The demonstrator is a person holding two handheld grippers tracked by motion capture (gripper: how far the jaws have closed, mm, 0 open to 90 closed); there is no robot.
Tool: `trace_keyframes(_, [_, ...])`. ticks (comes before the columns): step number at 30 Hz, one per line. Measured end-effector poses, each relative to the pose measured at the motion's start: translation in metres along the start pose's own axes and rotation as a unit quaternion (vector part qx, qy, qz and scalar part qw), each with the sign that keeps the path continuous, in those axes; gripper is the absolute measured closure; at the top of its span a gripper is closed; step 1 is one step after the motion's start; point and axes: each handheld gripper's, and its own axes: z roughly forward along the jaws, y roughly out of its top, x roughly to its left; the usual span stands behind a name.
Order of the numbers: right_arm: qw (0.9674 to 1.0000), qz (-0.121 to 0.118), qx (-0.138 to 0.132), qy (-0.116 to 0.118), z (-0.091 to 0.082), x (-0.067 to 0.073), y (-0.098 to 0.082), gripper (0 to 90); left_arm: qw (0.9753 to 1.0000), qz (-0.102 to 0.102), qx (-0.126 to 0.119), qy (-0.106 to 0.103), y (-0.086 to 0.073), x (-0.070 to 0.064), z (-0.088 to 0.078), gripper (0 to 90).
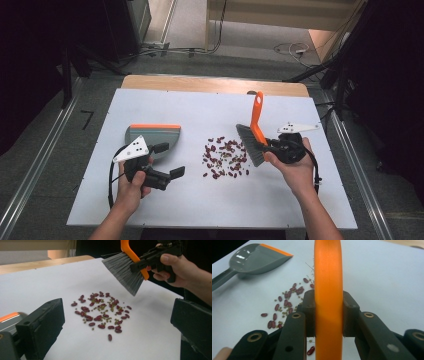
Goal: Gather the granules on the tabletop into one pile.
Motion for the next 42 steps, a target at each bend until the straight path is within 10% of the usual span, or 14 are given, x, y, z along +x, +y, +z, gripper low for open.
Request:
trace_keyframes(16, [0.9903, -0.011, 0.104, -0.092, 0.030, -0.025, 0.021, 69.0, 0.9992, 0.018, -0.012, 0.034, -0.022, 0.006, -0.014, 0.0])
trace_keyframes(26, [0.9653, -0.100, 0.181, -0.159, 0.074, -0.011, 0.043, 69.0, 0.9988, 0.014, -0.004, 0.046, -0.025, 0.011, -0.016, 0.0])
trace_keyframes(35, [0.9603, -0.127, 0.210, -0.133, 0.102, 0.010, 0.053, 69.0, 0.9989, 0.015, -0.001, 0.044, -0.026, 0.011, -0.016, 0.0])
trace_keyframes(42, [0.9454, -0.182, 0.237, -0.129, 0.104, 0.030, 0.046, 68.7, 0.9989, 0.010, 0.001, 0.047, -0.027, 0.013, -0.015, 0.0])
